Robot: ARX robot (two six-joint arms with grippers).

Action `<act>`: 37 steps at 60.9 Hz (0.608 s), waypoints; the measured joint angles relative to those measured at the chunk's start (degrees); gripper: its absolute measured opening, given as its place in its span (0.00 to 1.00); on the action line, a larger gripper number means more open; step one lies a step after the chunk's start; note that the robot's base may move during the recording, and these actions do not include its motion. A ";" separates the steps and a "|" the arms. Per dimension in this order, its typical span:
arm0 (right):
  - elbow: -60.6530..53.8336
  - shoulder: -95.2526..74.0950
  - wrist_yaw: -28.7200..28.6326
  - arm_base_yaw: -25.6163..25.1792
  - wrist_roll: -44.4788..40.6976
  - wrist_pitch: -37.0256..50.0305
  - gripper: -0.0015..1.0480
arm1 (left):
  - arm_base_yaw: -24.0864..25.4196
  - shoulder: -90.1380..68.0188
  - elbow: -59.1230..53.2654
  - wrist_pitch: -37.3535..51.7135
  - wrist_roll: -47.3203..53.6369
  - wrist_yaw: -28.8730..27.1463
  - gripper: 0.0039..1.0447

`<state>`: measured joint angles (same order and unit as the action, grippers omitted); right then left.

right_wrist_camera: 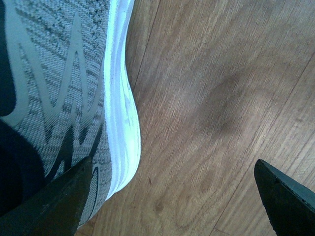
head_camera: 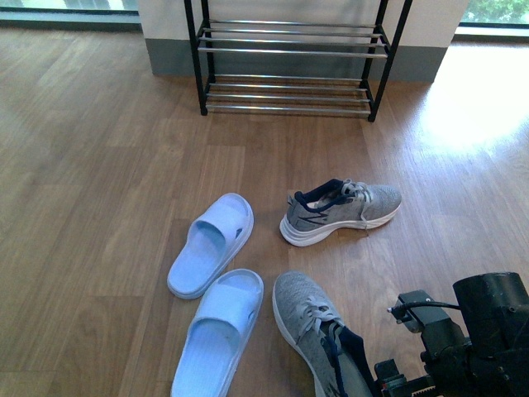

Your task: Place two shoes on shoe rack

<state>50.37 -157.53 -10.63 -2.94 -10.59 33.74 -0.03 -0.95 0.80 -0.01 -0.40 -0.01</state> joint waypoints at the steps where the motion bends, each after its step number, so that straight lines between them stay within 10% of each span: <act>1: 0.22 -0.20 -0.07 -0.02 0.00 -0.09 0.91 | 0.00 0.00 0.00 0.00 0.00 0.02 0.91; 37: -7.04 11.72 -9.38 -0.74 4.66 2.64 0.91 | 0.00 0.00 0.00 0.00 0.00 0.00 0.91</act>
<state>43.33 -145.82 -20.01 -3.68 -5.93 36.38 -0.03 -0.95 0.80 -0.01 -0.40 -0.01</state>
